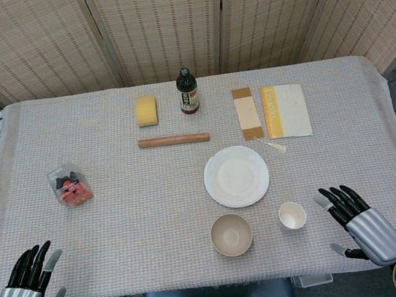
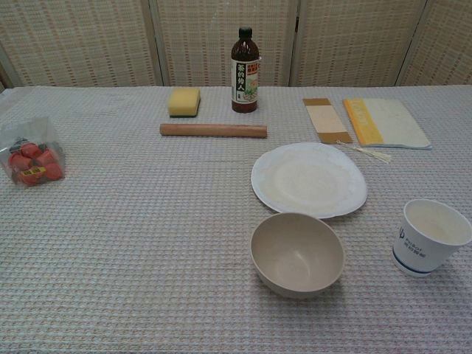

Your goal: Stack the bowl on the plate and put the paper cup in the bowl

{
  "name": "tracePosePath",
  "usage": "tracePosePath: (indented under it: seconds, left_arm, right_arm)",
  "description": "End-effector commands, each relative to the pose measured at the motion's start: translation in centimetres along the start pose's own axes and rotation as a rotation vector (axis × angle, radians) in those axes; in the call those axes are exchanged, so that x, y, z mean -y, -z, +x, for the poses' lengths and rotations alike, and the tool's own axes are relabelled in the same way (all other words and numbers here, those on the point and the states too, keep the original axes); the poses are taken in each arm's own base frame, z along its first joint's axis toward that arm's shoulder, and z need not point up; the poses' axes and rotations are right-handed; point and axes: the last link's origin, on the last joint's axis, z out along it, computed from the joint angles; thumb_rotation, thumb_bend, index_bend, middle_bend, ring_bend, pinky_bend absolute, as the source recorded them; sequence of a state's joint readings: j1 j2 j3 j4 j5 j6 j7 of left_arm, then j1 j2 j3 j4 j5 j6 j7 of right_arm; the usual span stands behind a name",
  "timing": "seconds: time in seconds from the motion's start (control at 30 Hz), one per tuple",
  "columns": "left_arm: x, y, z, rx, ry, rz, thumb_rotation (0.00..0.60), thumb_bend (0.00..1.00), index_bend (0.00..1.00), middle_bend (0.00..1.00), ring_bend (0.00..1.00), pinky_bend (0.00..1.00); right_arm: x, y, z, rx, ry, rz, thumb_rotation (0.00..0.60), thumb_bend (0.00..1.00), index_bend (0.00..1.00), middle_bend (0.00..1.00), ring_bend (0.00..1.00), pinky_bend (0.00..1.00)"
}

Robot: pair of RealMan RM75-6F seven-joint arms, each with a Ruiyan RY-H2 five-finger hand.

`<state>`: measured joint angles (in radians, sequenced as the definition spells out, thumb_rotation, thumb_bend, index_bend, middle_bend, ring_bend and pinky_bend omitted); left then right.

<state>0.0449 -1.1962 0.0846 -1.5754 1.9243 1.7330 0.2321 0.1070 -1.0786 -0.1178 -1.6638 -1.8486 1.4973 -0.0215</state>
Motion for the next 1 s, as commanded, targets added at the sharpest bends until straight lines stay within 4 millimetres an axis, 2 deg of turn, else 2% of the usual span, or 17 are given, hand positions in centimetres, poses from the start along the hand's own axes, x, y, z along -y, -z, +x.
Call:
tracePosePath:
  seconds: [0.03, 0.33, 0.5, 0.73, 1.0]
  left_arm:
    - [0.0, 0.0, 0.0, 0.001, 0.000, 0.001, 0.600, 0.31, 0.12, 0.01, 0.01, 0.15]
    - [-0.1, 0.0, -0.2, 0.007, -0.006, -0.002, 0.600, 0.31, 0.12, 0.01, 0.01, 0.15]
    - [-0.1, -0.4, -0.7, 0.026, -0.010, 0.006, 0.600, 0.31, 0.12, 0.01, 0.01, 0.15]
    - [-0.4, -0.2, -0.8, 0.025, -0.022, 0.000, 0.600, 0.31, 0.12, 0.01, 0.01, 0.15]
    - [-0.4, 0.1, 0.1, -0.033, -0.007, -0.026, 0.600, 0.31, 0.13, 0.01, 0.01, 0.15]
  right_arm:
    - [-0.1, 0.0, 0.0, -0.002, 0.000, -0.003, 0.600, 0.17, 0.00, 0.00, 0.00, 0.00]
    - [-0.1, -0.4, 0.1, 0.027, -0.060, 0.014, 0.600, 0.17, 0.00, 0.00, 0.00, 0.00]
    - [0.3, -1.7, 1.1, 0.070, -0.150, 0.058, 0.600, 0.17, 0.00, 0.00, 0.00, 0.00]
    - [2.8, -5.4, 2.6, 0.206, -0.182, 0.140, 0.600, 0.14, 0.00, 0.00, 0.00, 0.00]
    - [6.2, -9.6, 2.0, 0.346, -0.199, 0.202, 0.600, 0.10, 0.00, 0.00, 0.00, 0.00]
